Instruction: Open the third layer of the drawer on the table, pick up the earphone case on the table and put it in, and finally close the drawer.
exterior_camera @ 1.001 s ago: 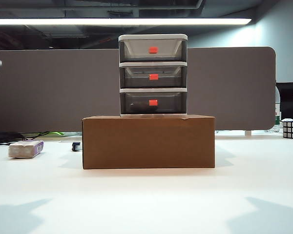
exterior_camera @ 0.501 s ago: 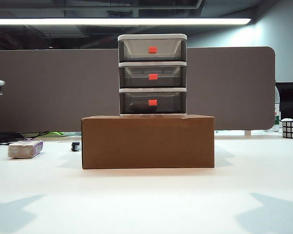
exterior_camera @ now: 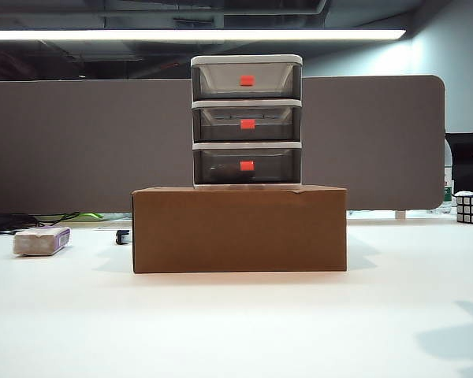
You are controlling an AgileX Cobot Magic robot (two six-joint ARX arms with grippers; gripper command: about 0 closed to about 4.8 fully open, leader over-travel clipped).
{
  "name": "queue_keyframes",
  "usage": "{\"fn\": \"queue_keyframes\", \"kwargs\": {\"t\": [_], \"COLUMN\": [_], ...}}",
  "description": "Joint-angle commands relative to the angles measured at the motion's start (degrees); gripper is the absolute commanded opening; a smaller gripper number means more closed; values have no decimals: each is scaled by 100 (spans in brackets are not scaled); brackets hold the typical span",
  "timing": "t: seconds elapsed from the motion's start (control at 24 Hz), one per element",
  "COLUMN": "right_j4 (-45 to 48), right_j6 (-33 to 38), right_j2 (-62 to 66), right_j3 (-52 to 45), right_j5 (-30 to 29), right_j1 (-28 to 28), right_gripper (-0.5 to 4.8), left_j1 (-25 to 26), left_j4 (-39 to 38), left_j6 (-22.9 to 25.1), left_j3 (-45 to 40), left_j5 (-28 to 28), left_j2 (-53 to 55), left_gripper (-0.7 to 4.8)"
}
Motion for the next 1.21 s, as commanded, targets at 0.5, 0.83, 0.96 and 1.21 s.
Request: {"fn": "queue_keyframes", "kwargs": {"t": [0.5, 0.83, 0.96, 1.21], "right_j4": [190, 337, 463, 457], "right_j6": [-33, -33, -31, -31], "right_j2": [-13, -13, -13, -13], "right_j3": [-35, -35, -35, -35], "right_j5": [-216, 155, 267, 258], "right_j1": [-557, -557, -553, -553], "right_gripper": [-5, -5, -5, -4], "left_j1": [1598, 1598, 1598, 1598], "left_j4": [247, 221, 221, 221], "left_j6": [-306, -304, -304, -304], "left_j3": [35, 35, 35, 35], "left_j5": [1421, 1414, 1416, 1414], "left_j2": [2, 0, 0, 0], "left_gripper": [-5, -5, -5, -5]}}
